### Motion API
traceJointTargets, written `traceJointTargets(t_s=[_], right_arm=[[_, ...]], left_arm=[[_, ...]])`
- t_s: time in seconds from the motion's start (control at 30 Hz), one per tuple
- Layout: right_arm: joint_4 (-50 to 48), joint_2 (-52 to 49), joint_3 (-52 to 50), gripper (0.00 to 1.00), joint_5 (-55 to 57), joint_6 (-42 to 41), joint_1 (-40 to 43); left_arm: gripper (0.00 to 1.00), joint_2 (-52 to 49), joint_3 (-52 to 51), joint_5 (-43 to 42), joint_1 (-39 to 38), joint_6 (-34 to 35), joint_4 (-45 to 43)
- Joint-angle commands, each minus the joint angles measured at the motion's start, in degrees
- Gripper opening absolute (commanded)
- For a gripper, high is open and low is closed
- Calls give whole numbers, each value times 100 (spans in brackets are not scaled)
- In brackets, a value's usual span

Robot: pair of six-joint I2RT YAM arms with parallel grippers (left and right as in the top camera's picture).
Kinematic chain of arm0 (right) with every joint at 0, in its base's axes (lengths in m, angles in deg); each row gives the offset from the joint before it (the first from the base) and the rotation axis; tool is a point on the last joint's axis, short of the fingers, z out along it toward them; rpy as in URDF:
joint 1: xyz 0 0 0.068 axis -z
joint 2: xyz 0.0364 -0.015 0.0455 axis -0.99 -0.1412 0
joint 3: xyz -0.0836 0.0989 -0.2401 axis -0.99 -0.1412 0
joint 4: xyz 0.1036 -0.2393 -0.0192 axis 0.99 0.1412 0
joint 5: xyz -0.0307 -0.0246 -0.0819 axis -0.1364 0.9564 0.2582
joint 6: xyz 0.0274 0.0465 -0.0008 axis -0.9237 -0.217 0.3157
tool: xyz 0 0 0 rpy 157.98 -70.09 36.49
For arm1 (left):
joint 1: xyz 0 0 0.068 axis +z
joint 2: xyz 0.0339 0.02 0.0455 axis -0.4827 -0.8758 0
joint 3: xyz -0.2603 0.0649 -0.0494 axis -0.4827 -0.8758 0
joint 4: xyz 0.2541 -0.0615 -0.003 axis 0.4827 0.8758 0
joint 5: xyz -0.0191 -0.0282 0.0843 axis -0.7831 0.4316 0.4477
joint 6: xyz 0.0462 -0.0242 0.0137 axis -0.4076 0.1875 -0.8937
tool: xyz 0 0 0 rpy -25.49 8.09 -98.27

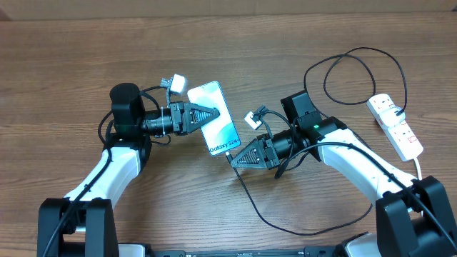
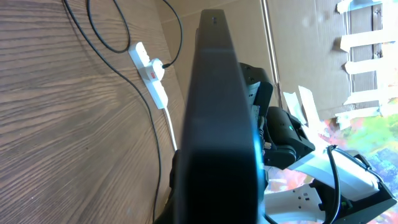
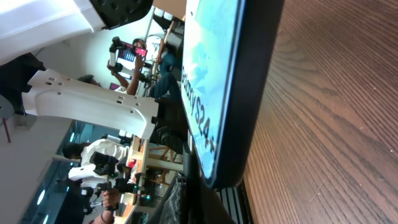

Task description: Plug charger to phone and switch on socket

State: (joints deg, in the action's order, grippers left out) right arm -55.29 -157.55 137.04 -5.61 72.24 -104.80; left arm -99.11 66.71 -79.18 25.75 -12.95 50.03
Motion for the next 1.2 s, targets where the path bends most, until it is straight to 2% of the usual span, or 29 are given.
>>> traceJointTargets(t_s=[0.0,0.37,1.17], right_arm=[[-24,81,142,4,-2,-4,11],[-166,81,142,4,295,-302,13],[13,81,140,4,157,-293,13]], left_arm=[[4,59,55,-24,11,-103,-28],[4,59,55,-52,11,-101,-26],[4,59,55,-4,57,-131,-28]])
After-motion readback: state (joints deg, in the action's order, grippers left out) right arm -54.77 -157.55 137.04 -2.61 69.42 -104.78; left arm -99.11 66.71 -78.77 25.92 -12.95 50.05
